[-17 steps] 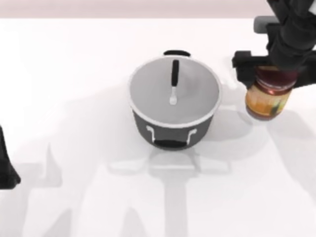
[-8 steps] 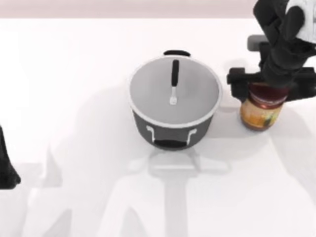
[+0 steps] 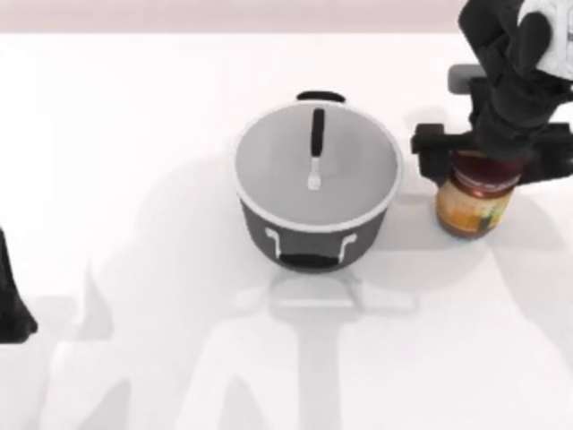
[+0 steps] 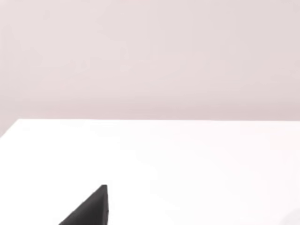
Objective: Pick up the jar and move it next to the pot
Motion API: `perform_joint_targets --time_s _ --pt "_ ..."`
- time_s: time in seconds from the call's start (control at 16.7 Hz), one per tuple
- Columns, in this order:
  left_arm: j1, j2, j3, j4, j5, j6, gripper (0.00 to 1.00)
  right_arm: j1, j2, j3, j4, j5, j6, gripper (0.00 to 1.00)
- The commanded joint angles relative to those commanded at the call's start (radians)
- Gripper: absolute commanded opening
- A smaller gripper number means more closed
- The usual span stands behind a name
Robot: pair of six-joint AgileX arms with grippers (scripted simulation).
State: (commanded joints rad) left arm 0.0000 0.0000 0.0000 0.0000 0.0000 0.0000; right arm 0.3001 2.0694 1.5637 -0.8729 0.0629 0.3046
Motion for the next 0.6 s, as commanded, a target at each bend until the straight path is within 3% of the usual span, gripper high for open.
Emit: perform_joint_targets --time_s 0.48,0.6 --pt "0.000 0.000 0.000 0.000 0.000 0.000 1.00 0.000 0.000 0.000 0.000 0.000 0.000 0.98" --pt "0.000 0.000 0.000 0.000 0.000 0.000 1.00 0.000 0.000 0.000 0.000 0.000 0.000 1.00"
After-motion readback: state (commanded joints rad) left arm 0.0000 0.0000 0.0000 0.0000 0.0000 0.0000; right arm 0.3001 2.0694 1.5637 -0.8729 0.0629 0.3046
